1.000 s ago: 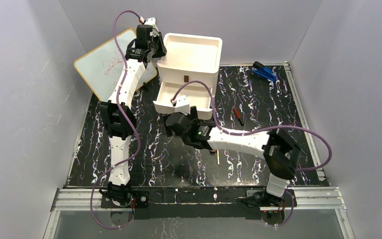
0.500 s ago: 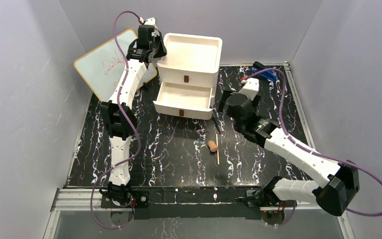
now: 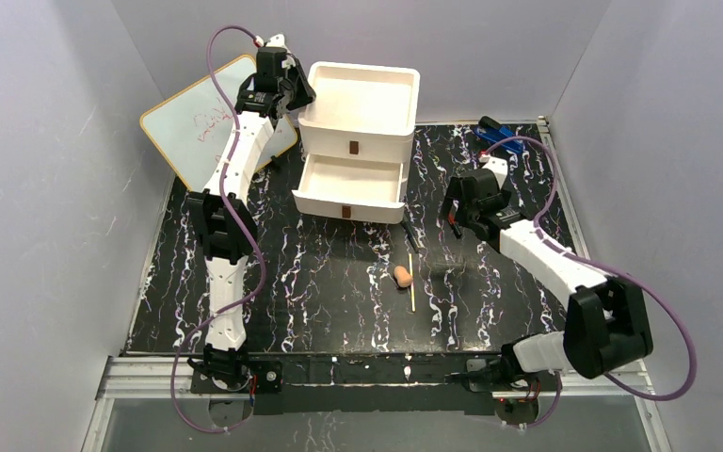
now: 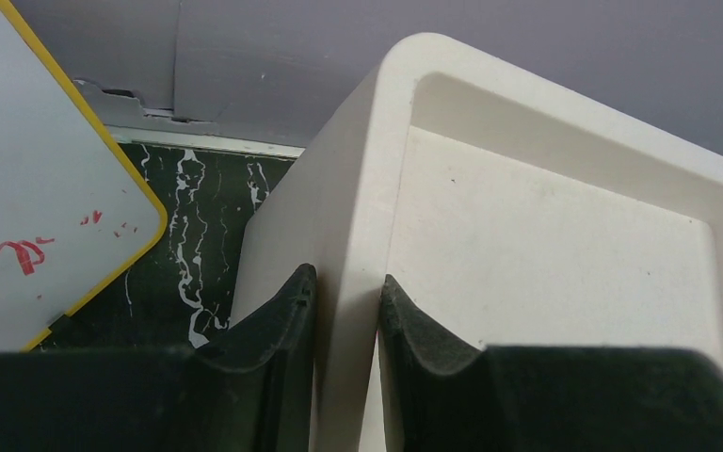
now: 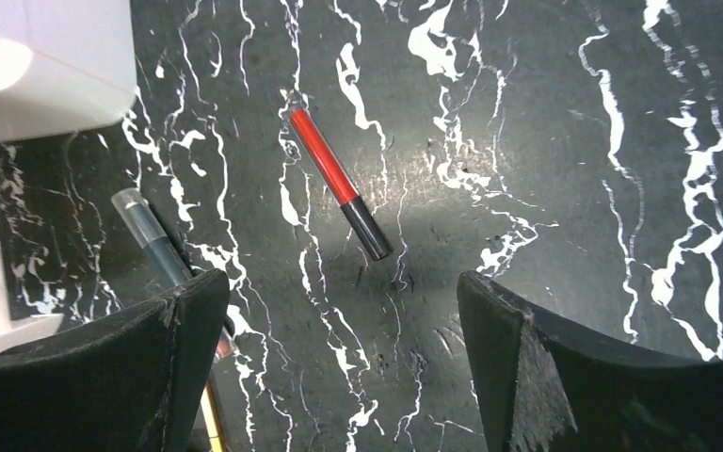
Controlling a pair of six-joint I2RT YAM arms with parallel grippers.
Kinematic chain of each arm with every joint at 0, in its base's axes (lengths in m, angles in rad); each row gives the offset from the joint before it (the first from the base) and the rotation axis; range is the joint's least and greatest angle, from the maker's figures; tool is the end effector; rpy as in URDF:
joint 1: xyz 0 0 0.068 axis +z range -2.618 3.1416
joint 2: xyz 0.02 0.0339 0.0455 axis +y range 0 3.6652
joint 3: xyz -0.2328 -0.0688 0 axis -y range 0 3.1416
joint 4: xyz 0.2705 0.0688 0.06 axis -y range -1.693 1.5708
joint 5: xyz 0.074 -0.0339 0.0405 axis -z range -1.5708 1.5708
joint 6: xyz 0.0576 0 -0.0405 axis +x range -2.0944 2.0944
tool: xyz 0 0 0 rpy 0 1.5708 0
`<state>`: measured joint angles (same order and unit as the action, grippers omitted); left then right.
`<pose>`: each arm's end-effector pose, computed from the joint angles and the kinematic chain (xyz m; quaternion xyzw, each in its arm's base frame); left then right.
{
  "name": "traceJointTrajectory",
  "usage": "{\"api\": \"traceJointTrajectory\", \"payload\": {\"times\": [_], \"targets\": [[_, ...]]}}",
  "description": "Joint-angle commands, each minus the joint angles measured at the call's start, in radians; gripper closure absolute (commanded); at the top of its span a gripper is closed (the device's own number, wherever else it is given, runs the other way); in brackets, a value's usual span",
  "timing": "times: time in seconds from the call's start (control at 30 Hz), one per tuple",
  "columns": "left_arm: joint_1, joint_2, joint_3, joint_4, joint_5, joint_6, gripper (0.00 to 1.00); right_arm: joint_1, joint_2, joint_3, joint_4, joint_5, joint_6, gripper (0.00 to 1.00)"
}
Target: Organize the makeup
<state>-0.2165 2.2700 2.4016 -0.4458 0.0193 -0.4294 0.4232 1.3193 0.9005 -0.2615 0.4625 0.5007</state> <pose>0.5421 -0.1204 0.3460 -0.0803 0.8050 -0.1939 0.5549 0.3125 0.1126 0.2048 0.1327 0.8740 0.0017 0.4675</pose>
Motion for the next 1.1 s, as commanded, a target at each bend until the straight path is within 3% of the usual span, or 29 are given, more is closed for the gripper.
{"api": "traceJointTrajectory", "payload": {"times": [0.0,0.47,0.6,0.73,1.03,1.07], "targets": [[0.042,0.047,-0.028,0.010,-0.025,-0.144,1.00,-0.042,0.062,-0.010,0.079,-0.139,-0.037,0.02],[0.045,0.060,-0.018,-0.001,-0.083,-0.158,1.00,-0.097,0.196,-0.031,0.170,-0.199,-0.055,0.02],[0.045,0.063,-0.014,-0.009,-0.100,-0.158,1.00,-0.136,0.235,-0.060,0.235,-0.218,-0.058,0.10],[0.045,0.066,0.007,-0.036,-0.139,-0.157,1.00,-0.164,0.287,-0.054,0.253,-0.249,-0.062,0.34],[0.044,0.064,0.016,-0.058,-0.189,-0.160,1.00,-0.170,0.369,-0.011,0.284,-0.261,-0.079,0.36],[0.044,0.063,0.017,-0.060,-0.195,-0.161,1.00,-0.171,0.376,-0.005,0.284,-0.263,-0.081,0.40]]}}
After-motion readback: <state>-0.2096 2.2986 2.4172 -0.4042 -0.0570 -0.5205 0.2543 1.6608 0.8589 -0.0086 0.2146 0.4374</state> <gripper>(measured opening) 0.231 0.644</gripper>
